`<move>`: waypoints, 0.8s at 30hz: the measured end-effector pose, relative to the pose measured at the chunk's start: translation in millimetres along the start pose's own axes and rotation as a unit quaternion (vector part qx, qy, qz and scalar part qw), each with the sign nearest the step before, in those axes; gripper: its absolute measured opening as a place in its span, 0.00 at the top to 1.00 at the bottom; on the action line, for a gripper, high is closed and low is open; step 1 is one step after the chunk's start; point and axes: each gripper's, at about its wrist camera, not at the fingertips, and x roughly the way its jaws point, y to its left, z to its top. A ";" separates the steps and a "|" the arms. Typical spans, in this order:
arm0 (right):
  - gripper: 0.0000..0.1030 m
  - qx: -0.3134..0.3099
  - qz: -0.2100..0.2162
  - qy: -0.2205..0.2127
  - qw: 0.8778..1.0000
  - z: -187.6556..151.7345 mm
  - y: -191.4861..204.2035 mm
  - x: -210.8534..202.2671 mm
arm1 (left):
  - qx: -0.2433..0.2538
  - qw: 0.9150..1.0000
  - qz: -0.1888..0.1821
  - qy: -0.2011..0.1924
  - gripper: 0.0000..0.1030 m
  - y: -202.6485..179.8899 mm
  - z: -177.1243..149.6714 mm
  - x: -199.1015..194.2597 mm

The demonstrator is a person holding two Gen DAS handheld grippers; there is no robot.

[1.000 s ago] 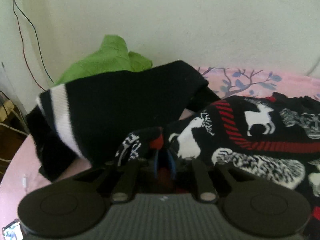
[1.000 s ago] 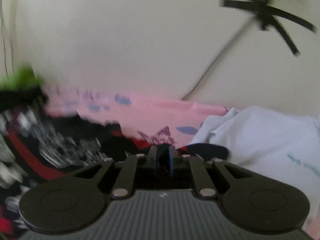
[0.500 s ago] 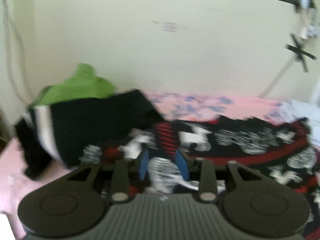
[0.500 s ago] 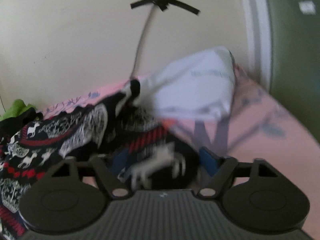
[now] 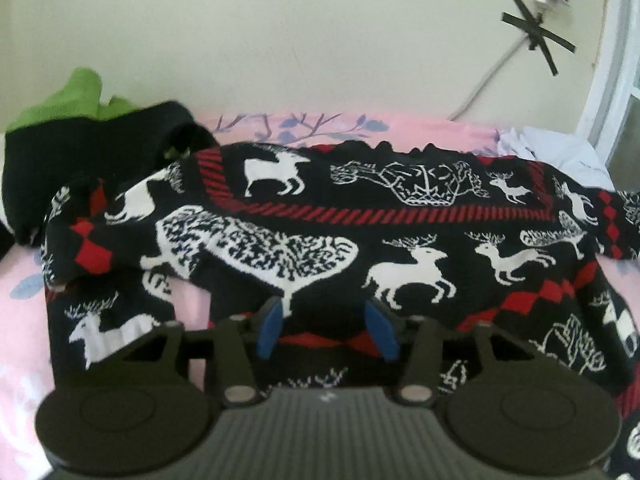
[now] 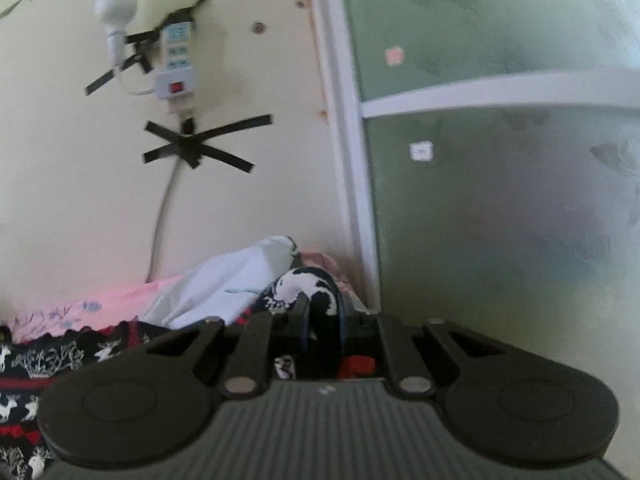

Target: Fold small clothes

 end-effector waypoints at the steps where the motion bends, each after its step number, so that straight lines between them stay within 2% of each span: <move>1: 0.97 -0.009 0.001 -0.004 1.000 0.6 5.0 -2.1 | 0.009 1.000 0.004 -0.009 0.46 -2.9 -3.4 0.5; 4: 0.97 -0.001 0.031 -0.006 0.999 5.5 17.9 -0.2 | 0.042 0.999 0.025 -0.018 0.45 -15.8 -8.1 0.0; 8: 0.97 -0.003 0.099 0.000 0.995 18.9 53.2 1.3 | 0.036 0.999 0.017 -0.023 0.45 -12.7 -8.1 -1.6; 13: 0.97 -0.042 0.197 0.020 0.979 31.2 127.5 8.0 | 0.003 0.999 -0.014 -0.048 0.45 1.6 -8.1 -10.4; 17: 0.96 -0.079 0.268 0.043 0.959 35.3 213.1 27.8 | -0.045 0.996 -0.034 -0.072 0.44 20.6 -7.4 -17.1; 18: 0.91 -0.090 0.285 0.050 0.953 33.8 236.8 33.7 | -0.060 0.995 -0.039 -0.073 0.44 26.2 -6.8 -16.9; 19: 0.81 -0.100 0.307 0.063 0.944 30.1 264.8 42.2 | -0.074 0.994 -0.044 -0.071 0.44 32.0 -6.1 -15.7; 20: 0.70 -0.108 0.335 0.083 0.932 25.0 289.5 51.6 | -0.086 0.993 -0.046 -0.067 0.44 35.9 -5.8 -14.5; 21: 0.51 -0.112 0.362 0.104 0.920 20.5 310.2 59.7 | -0.097 0.992 -0.051 -0.063 0.44 39.9 -5.4 -13.2; 22: 0.39 -0.118 0.375 0.116 0.912 16.4 327.5 66.2 | -0.103 0.991 -0.055 -0.060 0.44 42.7 -5.5 -12.6; 23: 0.41 -0.128 0.386 0.113 0.907 14.3 338.7 69.2 | -0.107 0.991 -0.058 -0.060 0.44 45.0 -5.7 -12.5; 24: 0.41 -0.140 0.381 0.102 0.908 14.1 344.7 69.8 | -0.109 0.990 -0.059 -0.060 0.44 46.2 -6.1 -12.9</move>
